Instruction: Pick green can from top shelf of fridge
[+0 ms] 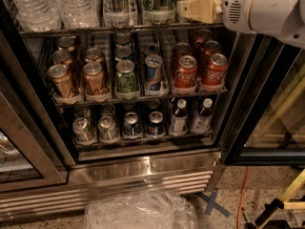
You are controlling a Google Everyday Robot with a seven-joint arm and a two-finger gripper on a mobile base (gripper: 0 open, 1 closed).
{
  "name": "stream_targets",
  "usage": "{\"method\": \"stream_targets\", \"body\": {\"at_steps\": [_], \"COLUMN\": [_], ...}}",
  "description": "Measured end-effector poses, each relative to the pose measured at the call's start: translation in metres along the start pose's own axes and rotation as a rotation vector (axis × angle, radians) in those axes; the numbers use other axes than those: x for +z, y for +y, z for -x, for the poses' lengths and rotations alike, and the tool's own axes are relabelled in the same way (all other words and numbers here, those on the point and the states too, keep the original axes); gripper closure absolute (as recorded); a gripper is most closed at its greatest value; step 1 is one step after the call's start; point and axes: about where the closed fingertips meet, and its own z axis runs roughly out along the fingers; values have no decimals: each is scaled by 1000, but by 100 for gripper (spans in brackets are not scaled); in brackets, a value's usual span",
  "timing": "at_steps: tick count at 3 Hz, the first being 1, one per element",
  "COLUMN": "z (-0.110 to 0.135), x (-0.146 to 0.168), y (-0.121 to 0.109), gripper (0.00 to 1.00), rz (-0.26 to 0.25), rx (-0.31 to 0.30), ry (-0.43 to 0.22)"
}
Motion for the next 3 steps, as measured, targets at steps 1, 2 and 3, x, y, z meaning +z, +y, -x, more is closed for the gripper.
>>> {"method": "stream_targets", "body": {"at_steps": [1, 2, 3], "z": [-1, 0, 1], "x": [2, 7, 43], "y": [-7, -22, -30], "gripper": [25, 24, 24], "rz": [-17, -49, -17], "rx": [-7, -17, -24], "ry": [-1, -11, -36]}}
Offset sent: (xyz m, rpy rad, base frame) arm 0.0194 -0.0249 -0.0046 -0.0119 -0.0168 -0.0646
